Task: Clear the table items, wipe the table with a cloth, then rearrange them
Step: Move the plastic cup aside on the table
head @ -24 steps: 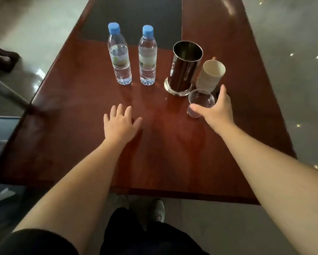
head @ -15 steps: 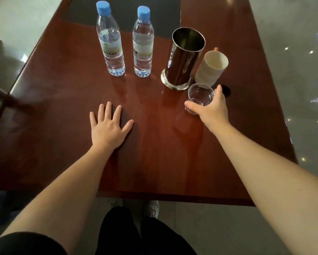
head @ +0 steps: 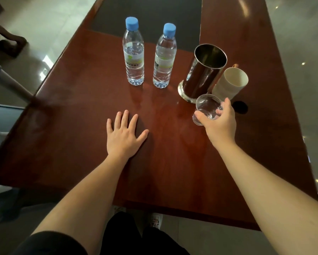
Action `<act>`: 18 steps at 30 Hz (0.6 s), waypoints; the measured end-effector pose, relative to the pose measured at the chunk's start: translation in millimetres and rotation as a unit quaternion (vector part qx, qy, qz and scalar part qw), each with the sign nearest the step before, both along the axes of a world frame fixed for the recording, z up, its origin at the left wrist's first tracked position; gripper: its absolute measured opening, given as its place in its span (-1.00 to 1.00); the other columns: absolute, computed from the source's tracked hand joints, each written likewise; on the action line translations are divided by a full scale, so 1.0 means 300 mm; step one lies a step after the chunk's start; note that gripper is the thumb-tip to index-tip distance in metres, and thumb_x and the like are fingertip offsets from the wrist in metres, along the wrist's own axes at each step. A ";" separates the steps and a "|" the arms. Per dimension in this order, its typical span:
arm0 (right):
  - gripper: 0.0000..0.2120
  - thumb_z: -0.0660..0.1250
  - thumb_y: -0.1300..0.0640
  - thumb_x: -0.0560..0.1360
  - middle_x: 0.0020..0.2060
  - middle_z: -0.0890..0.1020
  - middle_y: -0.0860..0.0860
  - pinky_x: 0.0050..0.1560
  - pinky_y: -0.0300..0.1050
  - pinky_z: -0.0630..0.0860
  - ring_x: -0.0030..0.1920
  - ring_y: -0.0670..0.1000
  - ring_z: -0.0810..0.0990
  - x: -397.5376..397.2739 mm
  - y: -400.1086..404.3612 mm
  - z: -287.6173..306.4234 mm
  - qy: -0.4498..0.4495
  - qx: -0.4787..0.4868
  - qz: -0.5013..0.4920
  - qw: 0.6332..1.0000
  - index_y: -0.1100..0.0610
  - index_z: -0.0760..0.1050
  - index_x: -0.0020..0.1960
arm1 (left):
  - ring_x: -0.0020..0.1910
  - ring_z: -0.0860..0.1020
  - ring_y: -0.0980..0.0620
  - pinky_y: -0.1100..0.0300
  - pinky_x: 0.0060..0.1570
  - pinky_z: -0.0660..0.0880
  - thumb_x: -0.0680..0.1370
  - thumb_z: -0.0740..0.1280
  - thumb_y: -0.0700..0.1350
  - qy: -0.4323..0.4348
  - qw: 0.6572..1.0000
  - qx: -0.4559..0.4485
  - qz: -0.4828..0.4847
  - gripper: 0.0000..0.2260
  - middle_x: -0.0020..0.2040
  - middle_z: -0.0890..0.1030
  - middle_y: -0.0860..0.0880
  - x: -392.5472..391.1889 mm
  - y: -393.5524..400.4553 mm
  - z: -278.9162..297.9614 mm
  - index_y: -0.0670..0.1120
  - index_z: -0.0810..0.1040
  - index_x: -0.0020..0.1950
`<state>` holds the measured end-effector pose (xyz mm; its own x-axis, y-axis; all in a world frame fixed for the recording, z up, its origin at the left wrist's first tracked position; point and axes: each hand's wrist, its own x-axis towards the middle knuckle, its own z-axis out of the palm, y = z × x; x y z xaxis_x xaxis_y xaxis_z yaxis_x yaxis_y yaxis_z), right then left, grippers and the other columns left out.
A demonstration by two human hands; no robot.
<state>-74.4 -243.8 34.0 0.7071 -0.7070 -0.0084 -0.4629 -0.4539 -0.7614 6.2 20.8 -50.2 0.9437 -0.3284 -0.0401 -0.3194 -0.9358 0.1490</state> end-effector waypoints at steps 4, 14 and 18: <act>0.06 0.47 -0.32 0.23 0.45 0.33 -0.06 0.31 0.03 0.44 0.35 -0.07 0.40 0.076 0.097 0.020 -0.021 0.015 0.042 0.999 0.01 0.07 0.55 | 0.58 -0.04 -0.08 -0.17 0.50 -0.12 0.51 -0.17 0.44 0.003 1.000 0.000 -0.001 -0.28 0.61 0.10 -0.05 -0.001 -0.002 -0.001 0.11 0.16 0.57; -0.03 0.53 -0.17 0.29 0.42 0.38 -0.02 0.26 -0.15 0.43 0.32 -0.06 0.44 0.323 0.465 0.089 -0.077 0.047 0.218 0.972 0.06 0.14 0.54 | 0.59 -0.07 -0.08 -0.19 0.49 -0.21 0.51 -0.19 0.43 0.024 1.000 -0.011 0.000 -0.28 0.61 0.07 -0.04 -0.003 -0.005 0.012 0.12 0.11 0.59; -0.02 0.53 -0.16 0.31 0.46 0.32 0.01 0.27 -0.16 0.40 0.34 -0.06 0.42 0.395 0.607 0.086 -0.062 0.046 0.283 0.956 0.06 0.09 0.55 | 0.59 -0.08 -0.09 -0.21 0.48 -0.20 0.50 -0.20 0.40 0.044 0.999 -0.026 -0.011 -0.26 0.61 0.09 -0.04 0.002 0.000 0.024 0.07 0.05 0.61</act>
<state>44.0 -61.6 59.8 0.9756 -0.2119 0.0577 -0.0660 -0.5338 -0.8430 7.0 20.8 -43.1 0.9296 -0.3534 -0.1042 -0.3241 -0.9188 0.2251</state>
